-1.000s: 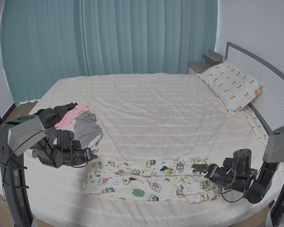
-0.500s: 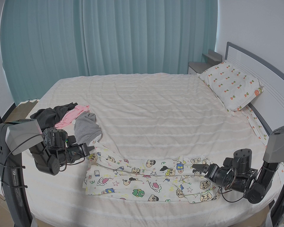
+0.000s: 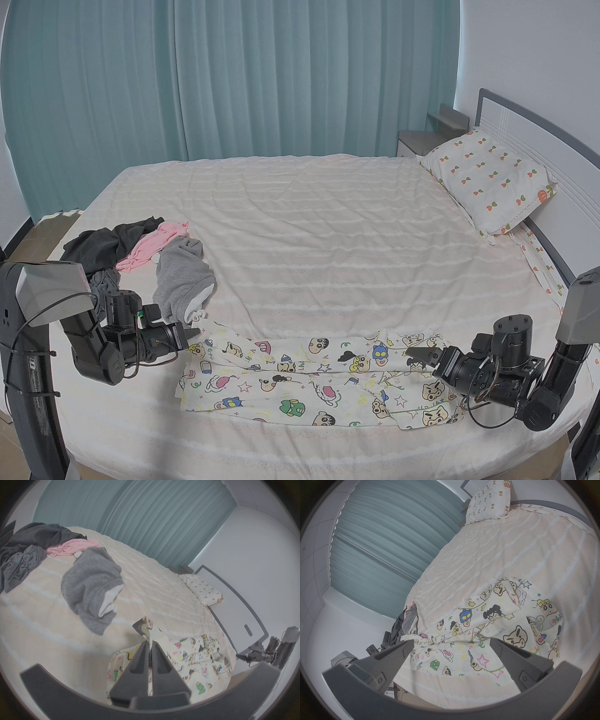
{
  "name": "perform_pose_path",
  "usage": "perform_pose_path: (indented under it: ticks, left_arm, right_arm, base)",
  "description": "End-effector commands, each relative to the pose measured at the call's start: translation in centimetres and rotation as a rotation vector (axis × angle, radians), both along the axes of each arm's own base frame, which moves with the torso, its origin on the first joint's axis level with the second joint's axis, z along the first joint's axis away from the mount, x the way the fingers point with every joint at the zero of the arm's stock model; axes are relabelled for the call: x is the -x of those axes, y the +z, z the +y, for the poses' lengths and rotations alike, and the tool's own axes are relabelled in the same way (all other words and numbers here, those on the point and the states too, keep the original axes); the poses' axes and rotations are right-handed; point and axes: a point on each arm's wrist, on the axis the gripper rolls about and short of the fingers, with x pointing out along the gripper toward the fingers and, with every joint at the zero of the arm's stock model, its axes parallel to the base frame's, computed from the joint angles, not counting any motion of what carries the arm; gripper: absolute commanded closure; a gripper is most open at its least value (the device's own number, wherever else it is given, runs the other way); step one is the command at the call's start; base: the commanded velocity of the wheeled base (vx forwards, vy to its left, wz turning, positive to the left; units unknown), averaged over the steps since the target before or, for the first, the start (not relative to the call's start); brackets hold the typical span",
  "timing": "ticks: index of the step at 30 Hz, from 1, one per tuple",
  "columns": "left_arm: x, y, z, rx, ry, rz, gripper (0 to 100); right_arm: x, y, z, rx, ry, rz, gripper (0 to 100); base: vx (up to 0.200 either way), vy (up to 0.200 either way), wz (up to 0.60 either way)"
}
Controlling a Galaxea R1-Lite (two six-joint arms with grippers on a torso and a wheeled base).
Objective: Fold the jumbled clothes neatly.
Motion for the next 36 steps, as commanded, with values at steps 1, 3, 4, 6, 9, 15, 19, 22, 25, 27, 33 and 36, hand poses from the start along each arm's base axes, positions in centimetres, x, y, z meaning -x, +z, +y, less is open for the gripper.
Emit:
perform_pose_path:
  ticks: [1,3,4,6,9,15,19,22,25,27,33,36]
  left_arm:
    - [0.5,-0.7,1.2,-0.023,0.017,0.04,100]
    - [0.8,-1.0,2.0,-0.057,0.012,0.051,100]
    - [0.9,-1.2,2.3,-0.076,0.007,0.06,100]
    - [1.2,-1.6,2.8,-0.102,-0.002,0.082,100]
    - [1.5,-2.1,2.8,-0.117,-0.015,0.112,100]
    - [0.9,-3.5,2.7,-0.155,-0.01,0.124,100]
    - [0.8,-3.9,2.2,-0.165,-0.014,0.135,100]
    - [1.0,-4.0,1.7,-0.163,-0.026,0.144,0]
    - [1.0,-3.9,1.5,-0.154,-0.023,0.15,0]
    - [1.0,-3.8,1.3,-0.119,0.0,0.168,0]
    - [1.4,-1.3,2.3,-0.037,0.1,0.171,0]
    - [2.0,-0.4,2.3,-0.036,0.102,0.179,0]
  right_arm:
    - [0.0,0.0,0.1,0.0,0.003,0.001,0]
    - [0.0,0.0,0.1,0.0,0.003,0.001,0]
    - [0.0,0.0,0.1,0.0,0.003,0.001,0]
    - [0.0,0.0,0.1,0.0,0.003,0.001,0]
    - [0.0,-0.1,0.1,0.001,0.003,0.003,0]
    - [0.1,-0.2,0.2,0.004,0.009,0.009,0]
    - [0.1,-0.3,0.2,0.005,0.01,0.013,0]
    - [0.0,-0.6,0.2,0.01,0.009,0.023,0]
    - [-0.1,-0.8,0.2,0.013,0.006,0.03,0]
    - [0.0,-0.9,0.2,0.014,0.007,0.033,0]
    - [-0.1,-1.4,0.3,0.02,0.008,0.052,0]
    - [-0.2,-1.8,0.3,0.025,0.008,0.062,0]
  base:
    - [0.0,0.0,0.0]
    - [0.0,0.0,0.0]
    - [0.0,0.0,0.0]
    - [0.0,0.0,0.0]
    - [0.0,0.0,0.0]
    - [0.0,0.0,0.0]
    - [0.0,0.0,0.0]
    - [0.0,0.0,0.0]
    - [0.0,0.0,0.0]
    - [0.0,0.0,0.0]
    - [0.0,0.0,0.0]
    - [0.0,0.0,0.0]
